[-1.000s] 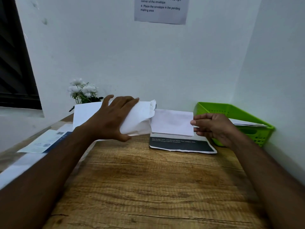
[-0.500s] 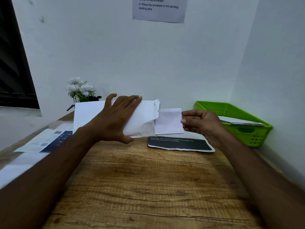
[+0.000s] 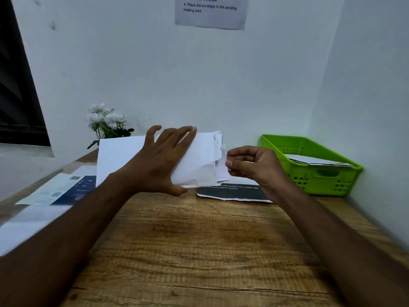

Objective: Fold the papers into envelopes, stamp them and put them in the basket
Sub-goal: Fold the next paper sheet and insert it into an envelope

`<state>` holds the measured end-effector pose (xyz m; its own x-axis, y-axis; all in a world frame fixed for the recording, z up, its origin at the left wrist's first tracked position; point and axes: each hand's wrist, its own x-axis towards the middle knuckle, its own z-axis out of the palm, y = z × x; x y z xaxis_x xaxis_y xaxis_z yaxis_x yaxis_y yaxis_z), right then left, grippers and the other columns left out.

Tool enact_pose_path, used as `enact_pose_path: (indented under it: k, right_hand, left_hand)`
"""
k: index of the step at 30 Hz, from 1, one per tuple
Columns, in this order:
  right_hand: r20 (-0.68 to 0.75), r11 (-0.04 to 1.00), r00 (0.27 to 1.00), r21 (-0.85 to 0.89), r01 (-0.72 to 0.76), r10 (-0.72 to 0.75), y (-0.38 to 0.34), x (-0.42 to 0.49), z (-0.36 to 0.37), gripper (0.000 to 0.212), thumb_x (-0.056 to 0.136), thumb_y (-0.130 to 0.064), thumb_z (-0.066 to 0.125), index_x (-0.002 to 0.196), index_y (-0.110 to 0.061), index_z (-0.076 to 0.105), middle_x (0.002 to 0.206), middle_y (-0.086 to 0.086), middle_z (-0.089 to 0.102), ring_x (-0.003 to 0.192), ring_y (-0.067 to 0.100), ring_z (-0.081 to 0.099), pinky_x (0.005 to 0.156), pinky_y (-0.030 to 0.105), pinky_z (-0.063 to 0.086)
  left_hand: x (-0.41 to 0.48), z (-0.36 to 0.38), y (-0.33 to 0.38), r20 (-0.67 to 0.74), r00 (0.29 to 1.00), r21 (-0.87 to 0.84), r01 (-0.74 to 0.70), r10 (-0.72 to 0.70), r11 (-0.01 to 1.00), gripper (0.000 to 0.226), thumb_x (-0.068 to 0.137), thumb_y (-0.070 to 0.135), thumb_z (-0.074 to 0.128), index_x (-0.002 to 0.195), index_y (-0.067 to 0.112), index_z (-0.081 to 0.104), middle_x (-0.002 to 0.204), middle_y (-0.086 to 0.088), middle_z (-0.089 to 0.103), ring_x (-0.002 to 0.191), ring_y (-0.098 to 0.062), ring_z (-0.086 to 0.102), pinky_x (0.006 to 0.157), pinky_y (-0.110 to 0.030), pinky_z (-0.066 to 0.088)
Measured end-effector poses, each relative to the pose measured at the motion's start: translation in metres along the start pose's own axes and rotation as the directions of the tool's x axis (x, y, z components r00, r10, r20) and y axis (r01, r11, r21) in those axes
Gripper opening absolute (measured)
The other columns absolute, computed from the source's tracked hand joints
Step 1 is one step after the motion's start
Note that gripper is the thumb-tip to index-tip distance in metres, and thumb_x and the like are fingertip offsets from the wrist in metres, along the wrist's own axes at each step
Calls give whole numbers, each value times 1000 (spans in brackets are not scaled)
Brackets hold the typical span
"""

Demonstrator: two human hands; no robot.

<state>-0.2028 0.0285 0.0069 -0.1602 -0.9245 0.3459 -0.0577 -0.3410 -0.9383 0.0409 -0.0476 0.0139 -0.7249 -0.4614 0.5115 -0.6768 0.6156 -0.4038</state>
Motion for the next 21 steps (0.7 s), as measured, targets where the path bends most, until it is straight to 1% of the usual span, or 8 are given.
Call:
enact_pose_path:
  k: [4, 9, 12, 14, 16, 18, 20, 21]
  right_hand:
    - [0, 1000, 1000, -1, -4, 4, 3, -1, 5, 19, 74, 6, 77, 90, -4, 72, 78, 11, 75, 69, 20, 72, 65, 27, 59]
    - [-6, 1000, 1000, -4, 6, -6, 8, -2, 10, 18, 72, 6, 78, 85, -5, 72, 78, 14, 75, 72, 26, 73, 72, 37, 61]
    - [-32, 999, 999, -27, 27, -28, 9, -2, 13, 17, 73, 5, 78, 86, -3, 72, 74, 13, 75, 68, 25, 73, 67, 33, 61]
    - [-36, 998, 998, -41, 42, -44, 8, -3, 14, 17, 73, 4, 79, 86, -3, 72, 72, 12, 74, 66, 24, 73, 63, 31, 60]
    - [-57, 993, 996, -92, 67, -72, 8, -1, 13, 15, 75, -1, 79, 86, -8, 73, 74, 10, 75, 67, 23, 73, 61, 29, 58]
    - [-126, 984, 987, -156, 82, -102, 8, 1, 11, 9, 81, -7, 75, 86, -15, 73, 77, 5, 74, 70, 18, 72, 60, 28, 55]
    - [-156, 991, 986, -130, 29, -50, 7, 2, 9, 6, 88, -19, 69, 93, -16, 73, 87, 2, 74, 77, 15, 71, 64, 27, 55]
    - [-118, 996, 993, -89, -23, 12, 6, 3, 8, 14, 90, -25, 66, 98, -15, 72, 92, 2, 74, 81, 16, 71, 66, 28, 57]
  left_hand:
    - [0, -1, 5, 14, 1000, 1, -9, 9, 1000, 128, 57, 82, 49, 152, 9, 6, 157, -10, 15, 138, -25, 21, 112, -49, 7]
    - [0, -2, 6, 2, 1000, 12, -5, 5, 1000, 126, 57, 83, 48, 152, 8, 9, 157, -11, 16, 137, -25, 23, 112, -50, 9]
    - [1, -2, 7, -4, 1000, 6, -3, 3, 1000, 124, 59, 84, 47, 152, 11, 9, 157, -11, 16, 137, -27, 24, 111, -51, 12]
    - [1, -3, 8, -11, 1000, -1, -13, 13, 1000, 119, 60, 84, 46, 153, 19, 8, 156, -12, 17, 136, -29, 26, 108, -53, 16]
    - [1, -5, 9, -32, 999, 2, -27, 27, 1000, 112, 62, 82, 47, 152, 28, 11, 154, -14, 21, 132, -32, 29, 104, -53, 20]
    - [1, -6, 10, -54, 998, 7, -33, 33, 999, 106, 61, 78, 50, 151, 34, 16, 152, -15, 24, 129, -34, 33, 100, -53, 23]
    - [1, -6, 10, -62, 998, 10, -31, 32, 999, 104, 60, 77, 53, 150, 37, 18, 152, -15, 24, 129, -35, 33, 99, -54, 24]
    - [1, -6, 10, -62, 998, 12, -28, 29, 1000, 104, 59, 77, 55, 149, 38, 19, 153, -15, 23, 129, -36, 33, 99, -55, 25]
